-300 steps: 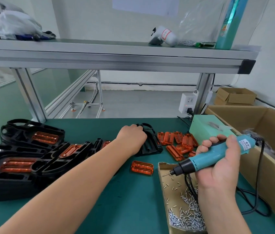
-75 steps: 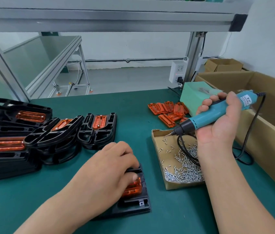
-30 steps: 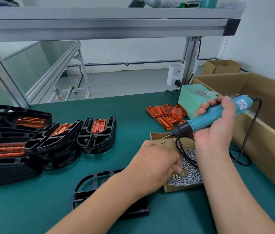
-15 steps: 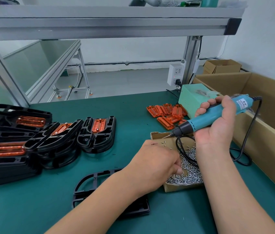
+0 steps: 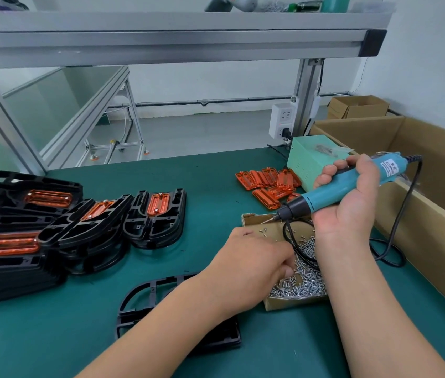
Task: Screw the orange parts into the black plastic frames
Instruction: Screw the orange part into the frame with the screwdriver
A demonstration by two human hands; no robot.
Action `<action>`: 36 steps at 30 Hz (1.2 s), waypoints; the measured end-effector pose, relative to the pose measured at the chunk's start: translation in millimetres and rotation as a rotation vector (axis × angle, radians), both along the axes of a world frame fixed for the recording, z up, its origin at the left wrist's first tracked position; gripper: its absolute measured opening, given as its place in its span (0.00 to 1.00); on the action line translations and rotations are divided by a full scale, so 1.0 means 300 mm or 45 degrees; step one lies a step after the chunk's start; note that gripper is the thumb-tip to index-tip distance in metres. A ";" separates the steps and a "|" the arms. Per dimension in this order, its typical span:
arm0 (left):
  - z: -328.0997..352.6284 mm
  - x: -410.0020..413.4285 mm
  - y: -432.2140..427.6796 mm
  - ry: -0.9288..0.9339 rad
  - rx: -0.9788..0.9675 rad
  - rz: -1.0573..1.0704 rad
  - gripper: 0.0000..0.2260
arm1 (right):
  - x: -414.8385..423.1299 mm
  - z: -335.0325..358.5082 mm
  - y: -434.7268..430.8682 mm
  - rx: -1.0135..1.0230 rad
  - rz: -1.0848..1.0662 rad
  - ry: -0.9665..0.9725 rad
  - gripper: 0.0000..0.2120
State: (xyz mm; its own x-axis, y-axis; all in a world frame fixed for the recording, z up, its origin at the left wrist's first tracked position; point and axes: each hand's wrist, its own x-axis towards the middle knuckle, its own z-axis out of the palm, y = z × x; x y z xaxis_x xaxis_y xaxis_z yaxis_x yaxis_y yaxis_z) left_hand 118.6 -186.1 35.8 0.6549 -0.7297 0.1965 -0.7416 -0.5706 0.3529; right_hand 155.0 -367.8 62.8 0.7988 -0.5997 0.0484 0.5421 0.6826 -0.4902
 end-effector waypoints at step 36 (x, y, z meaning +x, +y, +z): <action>0.050 -0.098 0.403 1.989 -1.610 0.260 0.05 | -0.056 0.012 0.172 -0.140 0.229 -0.056 0.05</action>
State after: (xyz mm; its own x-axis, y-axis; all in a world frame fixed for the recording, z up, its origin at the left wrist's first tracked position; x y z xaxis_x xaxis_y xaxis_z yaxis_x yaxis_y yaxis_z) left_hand 89.2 -65.1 50.7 0.7758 -0.5711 -0.2683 0.5670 0.4442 0.6937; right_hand 138.3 -316.3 66.3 0.8880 -0.4370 0.1430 0.4392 0.7137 -0.5457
